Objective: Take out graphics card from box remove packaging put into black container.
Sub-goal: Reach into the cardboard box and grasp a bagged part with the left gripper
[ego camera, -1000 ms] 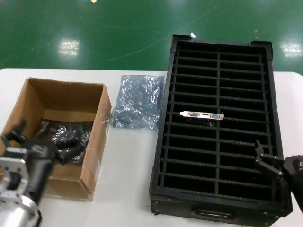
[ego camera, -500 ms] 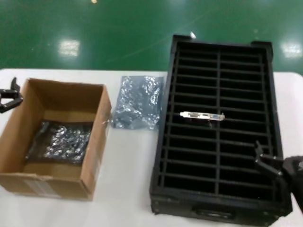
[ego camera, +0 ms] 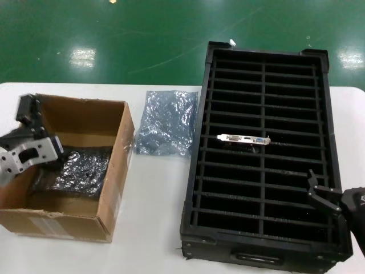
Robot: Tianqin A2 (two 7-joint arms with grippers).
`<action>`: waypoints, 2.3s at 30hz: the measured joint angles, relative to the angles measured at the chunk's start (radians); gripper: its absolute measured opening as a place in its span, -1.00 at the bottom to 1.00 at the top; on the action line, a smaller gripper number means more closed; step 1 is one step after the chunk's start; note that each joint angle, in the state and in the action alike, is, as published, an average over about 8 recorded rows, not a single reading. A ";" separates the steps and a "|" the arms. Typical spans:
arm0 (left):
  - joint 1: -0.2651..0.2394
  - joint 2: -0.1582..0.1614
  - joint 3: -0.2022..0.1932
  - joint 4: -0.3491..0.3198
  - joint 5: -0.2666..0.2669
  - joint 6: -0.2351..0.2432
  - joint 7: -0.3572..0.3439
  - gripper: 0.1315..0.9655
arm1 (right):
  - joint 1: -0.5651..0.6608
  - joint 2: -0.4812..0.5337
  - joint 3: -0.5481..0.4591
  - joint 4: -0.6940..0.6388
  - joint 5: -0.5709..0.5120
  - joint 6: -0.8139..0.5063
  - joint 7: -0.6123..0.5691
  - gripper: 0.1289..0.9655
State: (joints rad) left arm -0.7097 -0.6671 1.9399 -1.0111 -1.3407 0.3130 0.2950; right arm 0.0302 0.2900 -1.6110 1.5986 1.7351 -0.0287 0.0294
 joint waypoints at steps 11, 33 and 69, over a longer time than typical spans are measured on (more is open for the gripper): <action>-0.096 0.011 0.051 0.096 -0.048 0.262 0.206 1.00 | 0.000 0.000 0.000 0.000 0.000 0.000 0.000 1.00; -0.326 0.110 0.033 0.604 -0.160 0.537 0.699 1.00 | 0.000 0.000 0.000 0.000 0.000 0.000 0.000 1.00; -0.459 0.231 -0.135 0.976 -0.276 0.211 1.076 0.80 | 0.000 0.000 0.000 0.000 0.000 0.000 0.000 1.00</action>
State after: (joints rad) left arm -1.1685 -0.4362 1.8048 -0.0347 -1.6172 0.5238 1.3712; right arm 0.0302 0.2900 -1.6110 1.5986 1.7351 -0.0287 0.0295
